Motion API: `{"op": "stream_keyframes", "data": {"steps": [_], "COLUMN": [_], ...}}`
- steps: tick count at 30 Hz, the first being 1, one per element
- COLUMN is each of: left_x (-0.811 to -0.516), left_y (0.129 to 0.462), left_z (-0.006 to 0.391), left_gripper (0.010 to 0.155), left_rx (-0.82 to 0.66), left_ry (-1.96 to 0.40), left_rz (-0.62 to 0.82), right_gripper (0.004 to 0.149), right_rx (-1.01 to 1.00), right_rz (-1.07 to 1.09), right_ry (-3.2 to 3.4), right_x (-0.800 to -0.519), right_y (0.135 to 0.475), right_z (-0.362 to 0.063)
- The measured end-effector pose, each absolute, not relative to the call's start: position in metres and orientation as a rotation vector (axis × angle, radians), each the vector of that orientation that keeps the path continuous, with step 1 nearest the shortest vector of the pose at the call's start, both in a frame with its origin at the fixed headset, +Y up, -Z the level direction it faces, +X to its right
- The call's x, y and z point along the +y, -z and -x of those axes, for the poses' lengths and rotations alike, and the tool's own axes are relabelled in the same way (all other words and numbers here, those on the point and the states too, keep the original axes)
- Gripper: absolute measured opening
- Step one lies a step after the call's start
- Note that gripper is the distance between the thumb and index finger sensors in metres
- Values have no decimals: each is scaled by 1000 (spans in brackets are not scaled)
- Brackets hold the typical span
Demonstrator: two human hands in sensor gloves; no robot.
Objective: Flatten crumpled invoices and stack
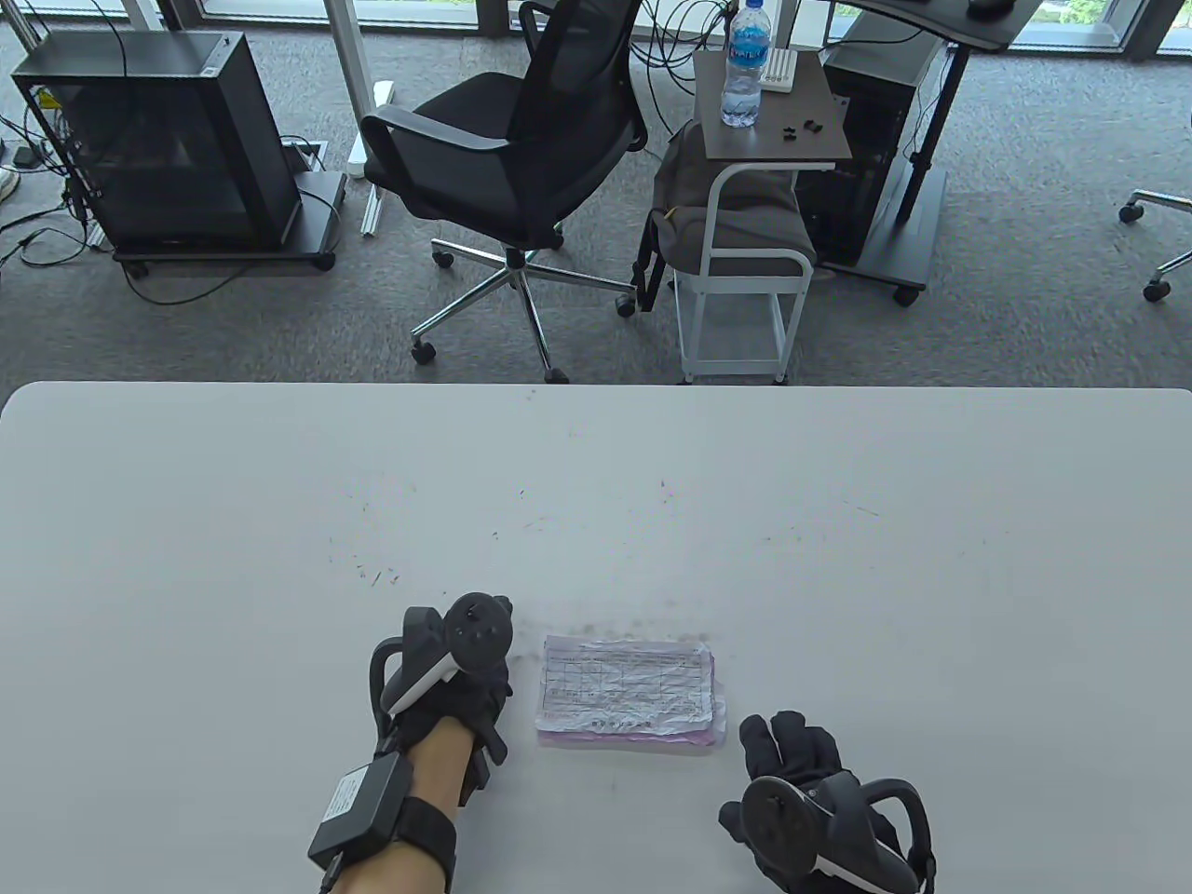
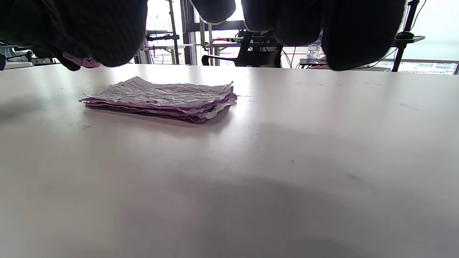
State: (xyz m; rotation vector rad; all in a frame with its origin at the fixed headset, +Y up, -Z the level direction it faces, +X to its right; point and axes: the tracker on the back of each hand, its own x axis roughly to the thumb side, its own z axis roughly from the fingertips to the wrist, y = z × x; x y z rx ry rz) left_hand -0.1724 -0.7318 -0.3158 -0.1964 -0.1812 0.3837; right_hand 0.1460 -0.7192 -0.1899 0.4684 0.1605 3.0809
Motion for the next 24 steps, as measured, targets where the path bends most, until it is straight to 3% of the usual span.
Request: {"op": "stream_keyframes", "data": {"steps": [5, 9, 16, 24], "left_x": [-714, -703, -690, -699], "left_y": [269, 234, 204, 195], "left_z": [189, 176, 121, 100], "left_gripper": [59, 58, 58, 55], "left_rx": [-212, -295, -489, -597], "left_ry": [-675, -953, -1050, -1004], "left_rz": [144, 103, 146, 189], "right_gripper": [80, 80, 81, 84], "right_rx": [107, 54, -17, 44], "right_rz": [-506, -546, -658, -834], "right_ry": [-3064, -3028, -2931, -2684], "right_x": [-715, -709, -698, -673], "right_y": [191, 189, 183, 179], "right_z": [-144, -140, -128, -105]}}
